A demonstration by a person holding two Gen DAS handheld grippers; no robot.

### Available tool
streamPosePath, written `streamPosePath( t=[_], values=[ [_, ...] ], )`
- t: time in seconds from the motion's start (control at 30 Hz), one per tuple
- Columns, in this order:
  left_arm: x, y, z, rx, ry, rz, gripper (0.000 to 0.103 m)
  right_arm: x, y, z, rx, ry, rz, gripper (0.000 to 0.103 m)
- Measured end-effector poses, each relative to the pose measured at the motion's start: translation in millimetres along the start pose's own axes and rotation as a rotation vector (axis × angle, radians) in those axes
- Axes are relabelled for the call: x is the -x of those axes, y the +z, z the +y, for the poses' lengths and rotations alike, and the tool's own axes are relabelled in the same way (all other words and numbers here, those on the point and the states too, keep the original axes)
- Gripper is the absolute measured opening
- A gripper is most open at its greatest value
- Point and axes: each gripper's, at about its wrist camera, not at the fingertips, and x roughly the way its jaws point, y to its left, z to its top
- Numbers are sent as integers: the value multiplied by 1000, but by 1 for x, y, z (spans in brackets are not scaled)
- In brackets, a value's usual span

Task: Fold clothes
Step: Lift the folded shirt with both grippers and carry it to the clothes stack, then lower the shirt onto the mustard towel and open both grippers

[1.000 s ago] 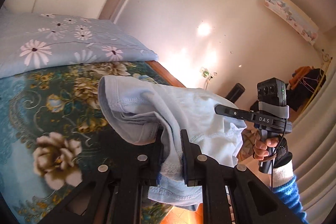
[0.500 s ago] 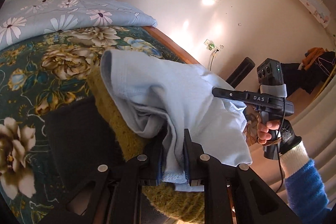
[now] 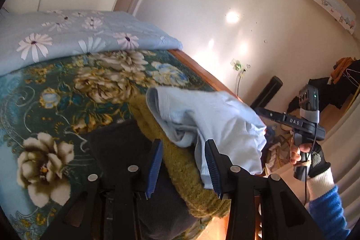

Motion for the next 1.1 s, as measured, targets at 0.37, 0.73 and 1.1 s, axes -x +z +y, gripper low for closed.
streamPosePath(
  t=[0.37, 0.73, 1.1],
  values=[
    [-58, 11, -56, -147, 0, 147, 54, -24, -28, 62, 123, -5, 47, 41],
    [-36, 12, -67, -165, 37, 135, 55, 14, -40, 66, 56, -11, -63, 41],
    [11, -49, -46, -187, 74, 58, 100, 43, -137, 114, 17, -30, -195, 82]
  ],
)
